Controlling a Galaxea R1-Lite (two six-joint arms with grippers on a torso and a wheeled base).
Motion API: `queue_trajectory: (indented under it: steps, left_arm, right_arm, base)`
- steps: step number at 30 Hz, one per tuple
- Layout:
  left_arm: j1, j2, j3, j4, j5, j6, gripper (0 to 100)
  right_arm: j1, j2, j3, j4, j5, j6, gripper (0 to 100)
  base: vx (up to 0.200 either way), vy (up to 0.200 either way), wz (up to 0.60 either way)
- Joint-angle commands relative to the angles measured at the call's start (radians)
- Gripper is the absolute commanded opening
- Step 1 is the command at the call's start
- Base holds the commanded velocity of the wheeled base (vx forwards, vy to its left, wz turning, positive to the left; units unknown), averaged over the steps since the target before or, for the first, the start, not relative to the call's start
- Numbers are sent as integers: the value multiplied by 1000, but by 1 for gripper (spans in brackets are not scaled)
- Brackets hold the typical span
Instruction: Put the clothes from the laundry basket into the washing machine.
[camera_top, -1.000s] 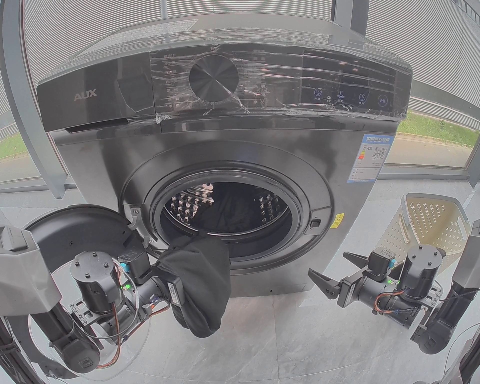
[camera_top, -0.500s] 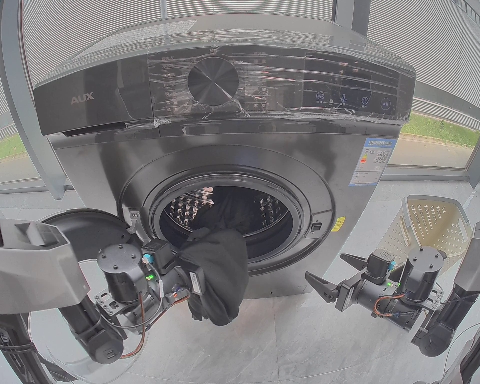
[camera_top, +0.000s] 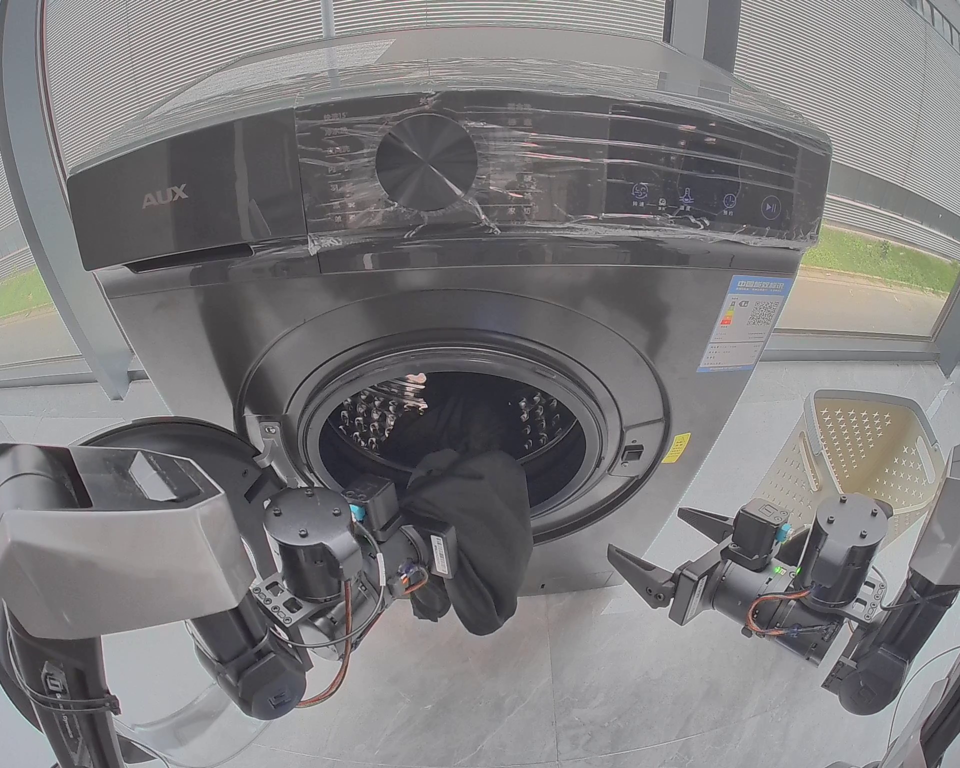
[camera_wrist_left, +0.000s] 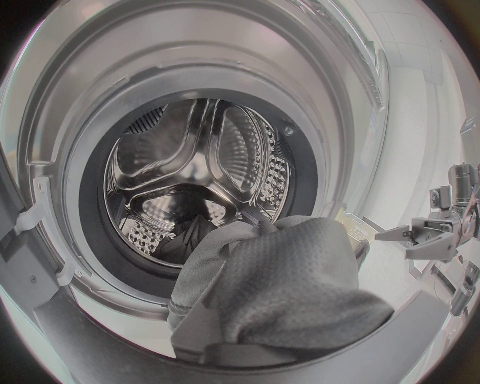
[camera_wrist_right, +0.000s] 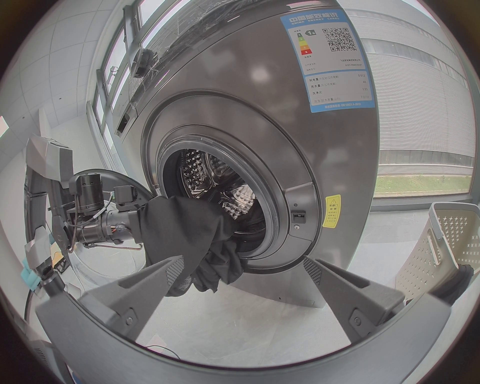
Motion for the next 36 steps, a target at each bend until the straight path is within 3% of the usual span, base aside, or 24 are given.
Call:
queue_trajectory:
  steps: [1,17,25,29,34,36]
  left_arm:
    - [-22,-41,49,-4,0,4,0]
    - [-13,-26,-17,-3,-25,14,0]
    - [-5,20,-43,5,-126,-5,0]
    - [10,95,-104,2,-129,-6,0]
    - [3,152,-195,28,-101,-33,0]
    - [6,206,-310,49,-16,-34,0]
  right_arm:
    - [4,7,-4,-7,0,0,100]
    - [17,8,2,-7,0,0,100]
    - [26,4,-1,-7,0,0,100]
    - [27,4,-3,-7,0,0,100]
    - [32,0,-1,-7,-2,0,100]
    - [32,0,-1,-7,0,0,100]
  base:
    - [0,0,0]
    - [38,0,0]
    - [0,0,0]
    - [0,0,0]
    - [0,0,0]
    - [0,0,0]
